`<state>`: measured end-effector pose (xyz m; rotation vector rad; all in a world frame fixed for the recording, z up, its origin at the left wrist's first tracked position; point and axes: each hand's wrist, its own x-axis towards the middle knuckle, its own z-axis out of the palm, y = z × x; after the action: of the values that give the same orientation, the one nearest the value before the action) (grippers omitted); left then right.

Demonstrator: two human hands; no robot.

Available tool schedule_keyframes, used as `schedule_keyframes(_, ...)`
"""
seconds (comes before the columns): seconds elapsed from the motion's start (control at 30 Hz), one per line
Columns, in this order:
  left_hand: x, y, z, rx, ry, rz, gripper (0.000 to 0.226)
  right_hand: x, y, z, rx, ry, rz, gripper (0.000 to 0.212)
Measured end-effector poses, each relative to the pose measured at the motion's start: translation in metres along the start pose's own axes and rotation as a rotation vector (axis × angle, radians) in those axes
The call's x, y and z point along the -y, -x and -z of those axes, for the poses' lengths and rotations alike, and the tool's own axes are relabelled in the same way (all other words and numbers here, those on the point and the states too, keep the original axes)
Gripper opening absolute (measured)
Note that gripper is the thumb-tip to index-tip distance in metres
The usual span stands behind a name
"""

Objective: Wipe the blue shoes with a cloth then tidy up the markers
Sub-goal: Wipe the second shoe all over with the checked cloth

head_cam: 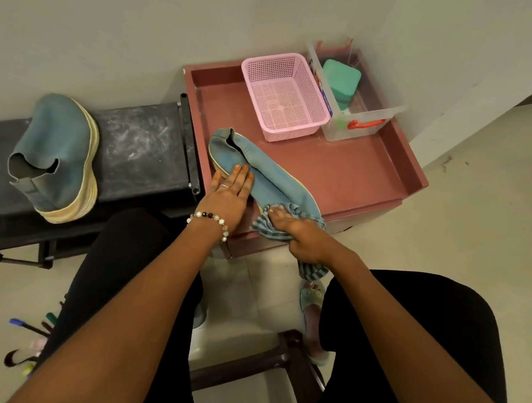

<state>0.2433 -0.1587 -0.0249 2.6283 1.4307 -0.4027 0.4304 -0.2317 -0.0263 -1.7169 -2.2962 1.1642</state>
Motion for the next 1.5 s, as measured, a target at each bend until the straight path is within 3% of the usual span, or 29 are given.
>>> schedule_keyframes(0.2, 0.003, -0.007, 0.008, 0.124, -0.095, -0.013, 0.066, 0.011, -0.054, 0.001, -0.119, -0.155, -0.004, 0.069)
schedule_keyframes(0.37, 0.007, -0.016, 0.019, 0.227, -0.03, -0.011, 0.081, 0.009, -0.068, -0.002, -0.258, -0.351, -0.01, 0.061)
schedule_keyframes(0.7, 0.009, -0.013, 0.008, 0.155, 0.037, -0.019, 0.055, -0.022, 0.004, -0.001, 0.021, -0.212, 0.014, 0.068)
schedule_keyframes(0.83, 0.009, -0.016, 0.007, 0.178, 0.024, -0.008, 0.056, -0.005, -0.041, -0.002, -0.037, -0.164, 0.055, 0.062)
schedule_keyframes(1.0, 0.007, -0.021, 0.017, 0.244, 0.028, 0.014, 0.058, 0.007, -0.073, 0.004, -0.269, -0.353, 0.021, 0.068)
schedule_keyframes(1.1, 0.006, -0.019, 0.017, 0.244, 0.017, 0.004, 0.059, 0.006, -0.065, -0.002, -0.25, -0.294, 0.051, 0.065)
schedule_keyframes(1.2, 0.007, -0.015, 0.016, 0.218, 0.031, 0.005, 0.059, -0.001, -0.047, -0.004, -0.113, -0.259, 0.048, 0.059)
schedule_keyframes(1.37, 0.005, -0.013, 0.017, 0.193, 0.072, 0.007, 0.056, -0.011, 0.007, 0.017, 0.092, -0.269, -0.085, 0.054)
schedule_keyframes(1.43, 0.009, -0.011, 0.014, 0.182, 0.068, -0.017, 0.062, 0.002, 0.022, 0.038, 0.07, -0.404, -0.219, 0.051)
schedule_keyframes(1.5, 0.011, -0.01, 0.01, 0.155, 0.077, -0.031, 0.071, 0.01, 0.032, 0.053, -0.057, -0.583, -0.303, 0.05)
